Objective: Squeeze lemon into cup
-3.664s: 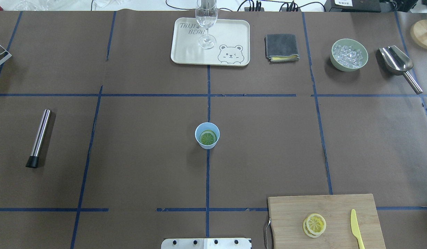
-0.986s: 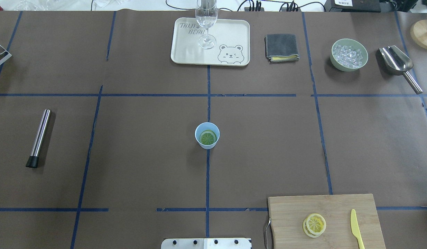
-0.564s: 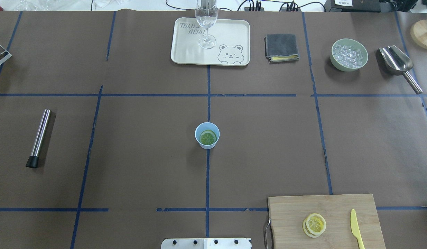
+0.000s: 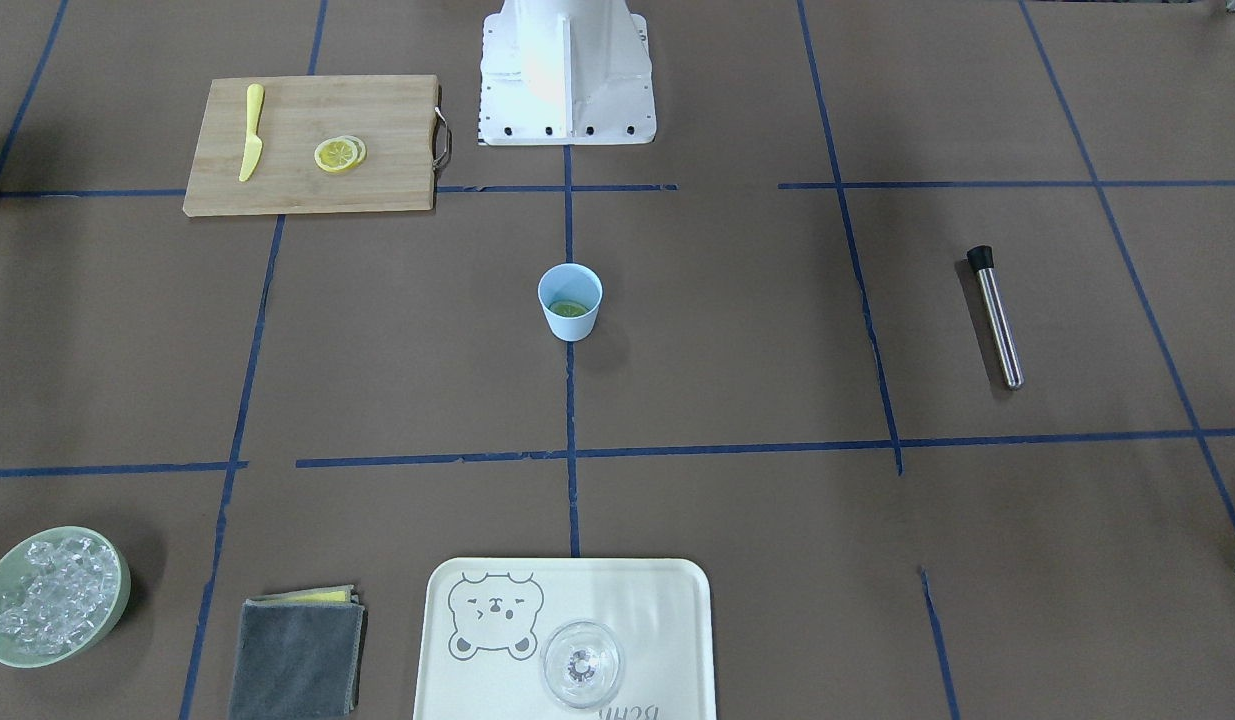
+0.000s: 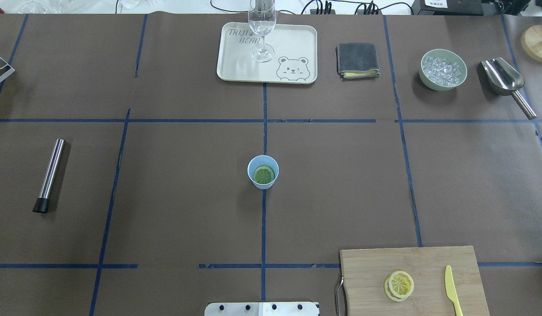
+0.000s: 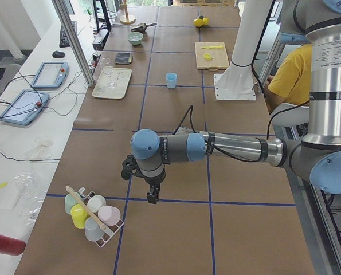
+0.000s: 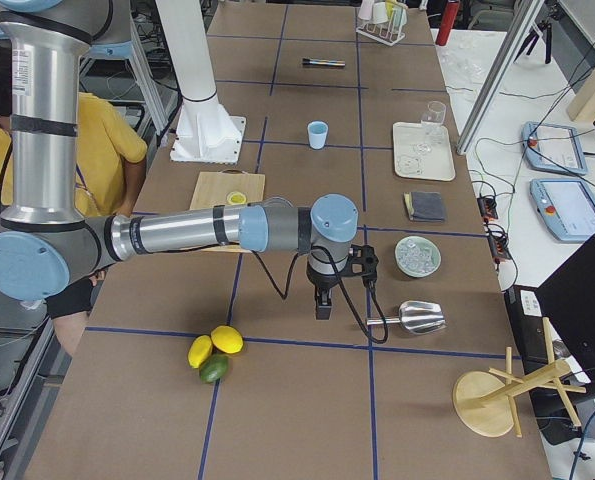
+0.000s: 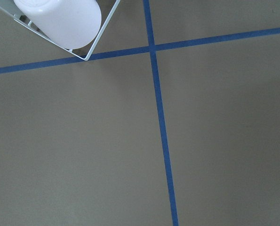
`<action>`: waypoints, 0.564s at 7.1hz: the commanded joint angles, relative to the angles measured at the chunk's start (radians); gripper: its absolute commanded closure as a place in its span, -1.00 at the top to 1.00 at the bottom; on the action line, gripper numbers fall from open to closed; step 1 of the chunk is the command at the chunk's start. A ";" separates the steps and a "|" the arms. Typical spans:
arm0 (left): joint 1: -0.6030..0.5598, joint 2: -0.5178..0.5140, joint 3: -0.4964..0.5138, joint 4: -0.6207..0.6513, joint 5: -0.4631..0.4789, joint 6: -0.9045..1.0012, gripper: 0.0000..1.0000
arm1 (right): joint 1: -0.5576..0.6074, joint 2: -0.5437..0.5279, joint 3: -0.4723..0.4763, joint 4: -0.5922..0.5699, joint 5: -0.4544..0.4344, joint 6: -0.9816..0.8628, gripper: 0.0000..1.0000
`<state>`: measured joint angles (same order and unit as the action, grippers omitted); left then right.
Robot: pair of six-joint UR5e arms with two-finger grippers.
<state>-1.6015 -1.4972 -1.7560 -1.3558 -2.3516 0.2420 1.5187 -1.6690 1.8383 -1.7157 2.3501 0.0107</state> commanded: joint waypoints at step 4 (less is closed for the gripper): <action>0.000 0.000 0.000 -0.002 -0.003 0.000 1.00 | -0.002 0.000 0.001 0.001 0.002 0.002 1.00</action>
<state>-1.6015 -1.4976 -1.7559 -1.3573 -2.3543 0.2432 1.5177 -1.6690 1.8397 -1.7163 2.3515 0.0117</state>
